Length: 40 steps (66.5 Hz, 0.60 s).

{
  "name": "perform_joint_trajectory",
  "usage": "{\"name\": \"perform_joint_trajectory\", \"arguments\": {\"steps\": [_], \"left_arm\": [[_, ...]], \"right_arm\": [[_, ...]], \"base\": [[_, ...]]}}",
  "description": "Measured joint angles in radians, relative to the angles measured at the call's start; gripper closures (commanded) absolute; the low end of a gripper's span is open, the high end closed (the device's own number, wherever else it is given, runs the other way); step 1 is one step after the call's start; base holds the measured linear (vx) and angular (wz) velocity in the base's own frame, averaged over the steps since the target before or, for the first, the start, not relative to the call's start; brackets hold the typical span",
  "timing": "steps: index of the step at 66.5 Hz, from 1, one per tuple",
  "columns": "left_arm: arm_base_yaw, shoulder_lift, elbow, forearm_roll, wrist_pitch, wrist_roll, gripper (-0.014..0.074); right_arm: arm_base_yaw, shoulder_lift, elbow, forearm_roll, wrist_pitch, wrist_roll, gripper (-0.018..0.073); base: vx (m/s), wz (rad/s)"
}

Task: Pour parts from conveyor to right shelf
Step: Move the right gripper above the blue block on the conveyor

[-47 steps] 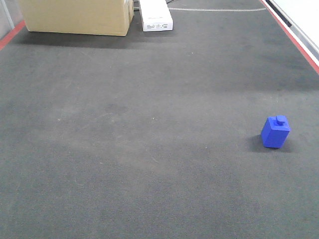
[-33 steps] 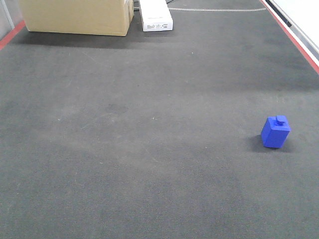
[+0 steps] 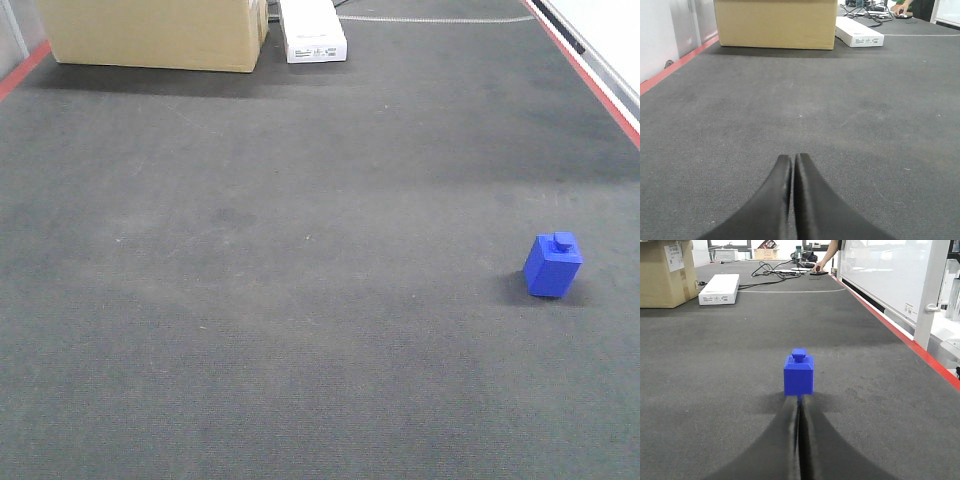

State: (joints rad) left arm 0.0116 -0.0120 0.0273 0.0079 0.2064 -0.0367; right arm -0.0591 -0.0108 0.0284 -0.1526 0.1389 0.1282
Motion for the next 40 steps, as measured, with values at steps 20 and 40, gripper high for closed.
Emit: {"name": "perform_joint_trajectory", "arguments": {"steps": [20, 40], "left_arm": [[0.000, 0.000, 0.000, 0.000, 0.000, 0.000, 0.0603], [0.000, 0.000, 0.000, 0.000, 0.000, 0.000, 0.0603]], "right_arm": [[0.000, 0.000, 0.000, 0.000, 0.000, 0.000, 0.0568], [0.000, 0.000, 0.000, -0.014, -0.031, -0.016, 0.0568]], "base": [[0.00, 0.00], [0.00, 0.00]]}}
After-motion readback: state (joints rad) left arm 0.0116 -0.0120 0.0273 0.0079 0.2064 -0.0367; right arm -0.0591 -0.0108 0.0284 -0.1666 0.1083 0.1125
